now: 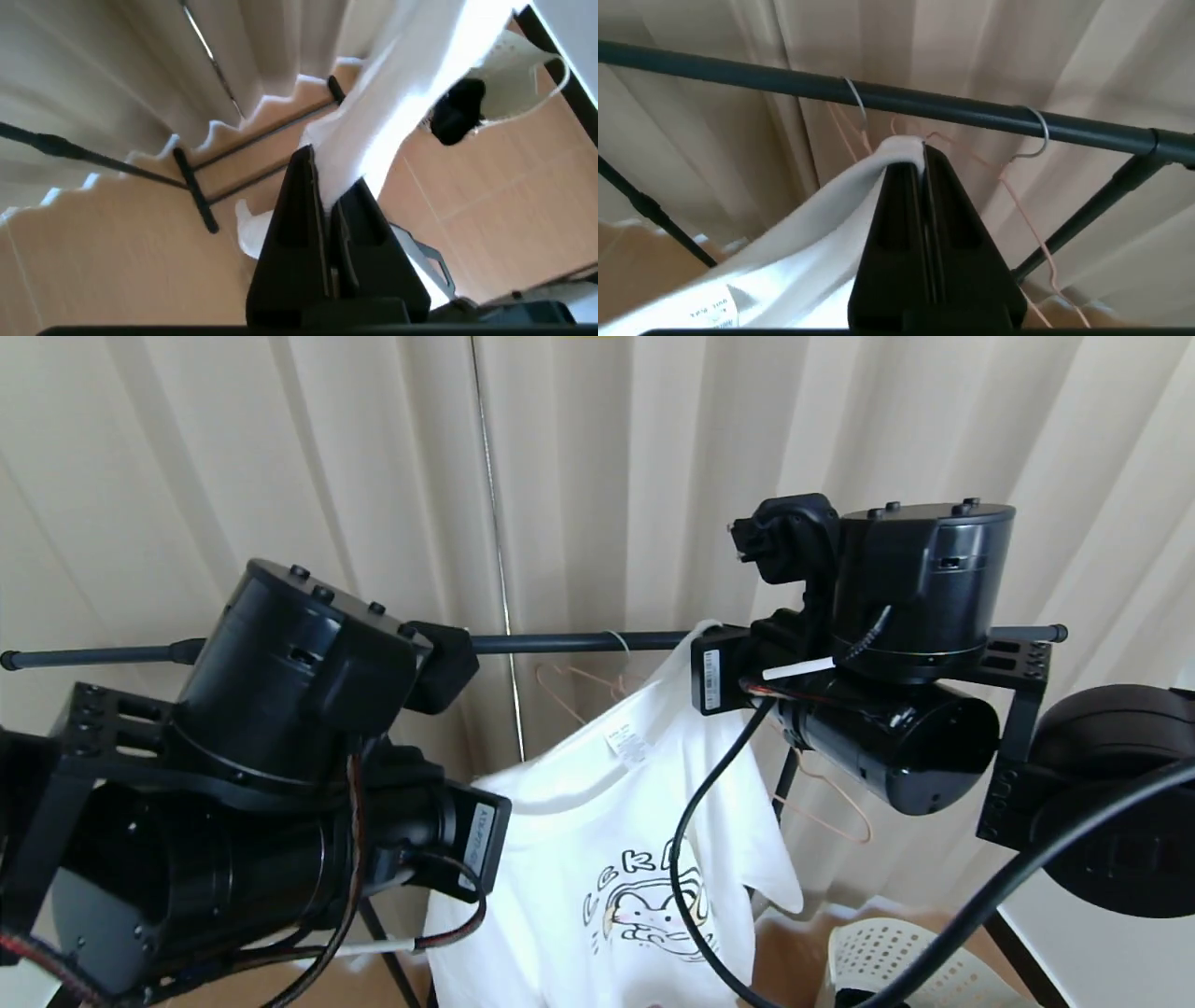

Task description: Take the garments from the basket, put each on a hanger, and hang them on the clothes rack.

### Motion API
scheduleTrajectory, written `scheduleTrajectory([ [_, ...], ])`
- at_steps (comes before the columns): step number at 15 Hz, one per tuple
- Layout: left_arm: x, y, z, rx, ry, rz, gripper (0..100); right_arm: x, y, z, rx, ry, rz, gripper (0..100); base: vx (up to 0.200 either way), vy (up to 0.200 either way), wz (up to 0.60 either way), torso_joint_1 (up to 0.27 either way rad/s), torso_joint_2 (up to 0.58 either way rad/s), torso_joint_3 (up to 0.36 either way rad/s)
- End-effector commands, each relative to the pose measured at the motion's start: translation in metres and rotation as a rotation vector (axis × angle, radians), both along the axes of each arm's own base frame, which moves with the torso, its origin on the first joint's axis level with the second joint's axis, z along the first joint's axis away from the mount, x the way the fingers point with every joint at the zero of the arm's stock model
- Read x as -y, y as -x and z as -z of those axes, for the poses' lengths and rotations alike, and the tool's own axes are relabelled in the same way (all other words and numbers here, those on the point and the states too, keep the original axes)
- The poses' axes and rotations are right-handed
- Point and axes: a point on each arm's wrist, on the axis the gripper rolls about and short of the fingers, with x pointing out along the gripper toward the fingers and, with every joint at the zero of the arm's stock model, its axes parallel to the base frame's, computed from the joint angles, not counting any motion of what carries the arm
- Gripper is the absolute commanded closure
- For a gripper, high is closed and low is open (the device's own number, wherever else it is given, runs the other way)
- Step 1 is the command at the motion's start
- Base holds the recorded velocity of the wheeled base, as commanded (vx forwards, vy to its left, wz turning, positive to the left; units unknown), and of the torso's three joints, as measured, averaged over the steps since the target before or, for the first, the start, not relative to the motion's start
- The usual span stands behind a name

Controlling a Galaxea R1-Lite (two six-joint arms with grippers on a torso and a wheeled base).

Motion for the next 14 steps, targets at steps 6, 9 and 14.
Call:
scheduleTrajectory([
  [6,0.058,0.015,0.002,-0.139,0.205,0.175,100,-0.037,-0.014,0.02,-0.033,-0.092,-0.018,100,0.0,0.0,0.0,0.0,0.0,0.0],
  [9,0.068,0.009,0.008,-0.147,0.233,0.162,100,-0.039,-0.013,0.019,-0.024,-0.095,-0.006,100,0.0,0.0,0.0,0.0,0.0,0.0],
  [14,0.051,0.002,0.01,-0.143,0.226,0.102,100,-0.027,-0.002,0.004,-0.006,-0.113,-0.005,100,0.0,0.0,0.0,0.0,0.0,0.0],
])
